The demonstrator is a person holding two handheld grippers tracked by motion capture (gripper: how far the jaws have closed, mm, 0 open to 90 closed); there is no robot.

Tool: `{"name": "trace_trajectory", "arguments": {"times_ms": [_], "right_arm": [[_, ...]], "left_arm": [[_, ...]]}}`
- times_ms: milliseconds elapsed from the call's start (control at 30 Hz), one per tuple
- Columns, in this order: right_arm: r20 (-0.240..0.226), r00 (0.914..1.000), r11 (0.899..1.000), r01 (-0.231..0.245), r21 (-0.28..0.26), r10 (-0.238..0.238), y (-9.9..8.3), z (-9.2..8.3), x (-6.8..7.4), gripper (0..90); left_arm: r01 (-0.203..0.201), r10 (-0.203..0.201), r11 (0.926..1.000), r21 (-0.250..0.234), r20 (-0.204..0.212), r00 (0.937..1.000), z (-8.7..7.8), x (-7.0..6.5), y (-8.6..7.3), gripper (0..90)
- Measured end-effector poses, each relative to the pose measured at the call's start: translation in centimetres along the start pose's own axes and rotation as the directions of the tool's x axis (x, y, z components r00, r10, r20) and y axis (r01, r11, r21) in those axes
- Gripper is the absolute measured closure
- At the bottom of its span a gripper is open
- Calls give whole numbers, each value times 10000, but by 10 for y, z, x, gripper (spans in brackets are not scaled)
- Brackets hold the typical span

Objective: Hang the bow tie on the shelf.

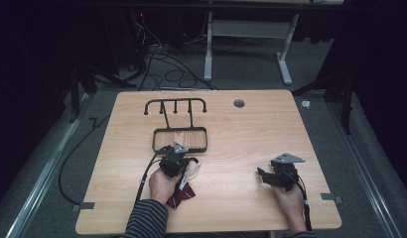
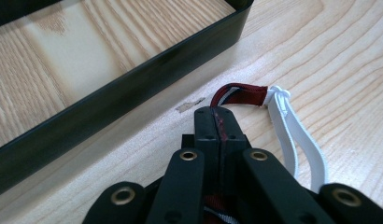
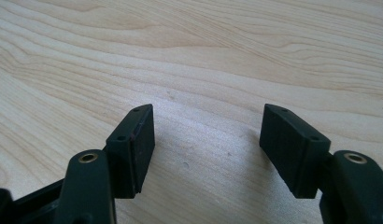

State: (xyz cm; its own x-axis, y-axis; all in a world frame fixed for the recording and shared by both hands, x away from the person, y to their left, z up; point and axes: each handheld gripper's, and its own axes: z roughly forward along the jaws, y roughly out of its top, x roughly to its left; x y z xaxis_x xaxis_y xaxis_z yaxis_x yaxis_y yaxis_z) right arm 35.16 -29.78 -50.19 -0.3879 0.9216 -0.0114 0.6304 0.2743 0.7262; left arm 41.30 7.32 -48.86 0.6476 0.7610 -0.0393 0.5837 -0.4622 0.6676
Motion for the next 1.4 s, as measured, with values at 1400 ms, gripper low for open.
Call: {"name": "trace_trajectory", "arguments": {"times_ms": [1400], "right_arm": [[-13, 10000, 10000, 7, -1, -7, 0, 0, 0, 370]], "left_arm": [[-713, 365, 9618, -2642, -1345, 9902, -110, 7, 22, 900]]}}
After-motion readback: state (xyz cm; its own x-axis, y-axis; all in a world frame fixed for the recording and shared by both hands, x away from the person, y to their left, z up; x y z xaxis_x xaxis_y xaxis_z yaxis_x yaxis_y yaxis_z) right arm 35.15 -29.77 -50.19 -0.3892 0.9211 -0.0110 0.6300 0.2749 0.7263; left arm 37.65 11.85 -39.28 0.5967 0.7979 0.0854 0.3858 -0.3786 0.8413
